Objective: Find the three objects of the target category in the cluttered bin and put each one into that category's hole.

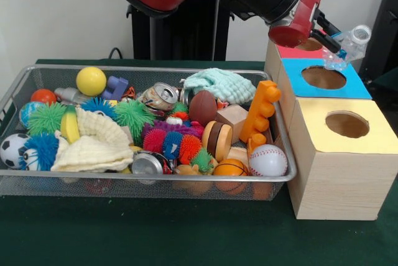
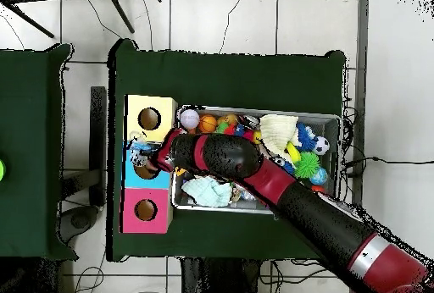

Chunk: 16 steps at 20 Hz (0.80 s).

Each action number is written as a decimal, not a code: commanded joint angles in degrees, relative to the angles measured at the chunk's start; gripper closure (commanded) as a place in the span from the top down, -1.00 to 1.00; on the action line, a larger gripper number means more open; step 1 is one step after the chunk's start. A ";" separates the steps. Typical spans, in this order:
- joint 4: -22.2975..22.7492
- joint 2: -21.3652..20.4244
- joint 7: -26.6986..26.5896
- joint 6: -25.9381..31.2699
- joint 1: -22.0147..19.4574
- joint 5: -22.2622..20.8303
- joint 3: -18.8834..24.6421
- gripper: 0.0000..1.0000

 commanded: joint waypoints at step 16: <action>-4.85 9.61 3.58 -1.53 -2.34 -13.46 -2.17 -1.00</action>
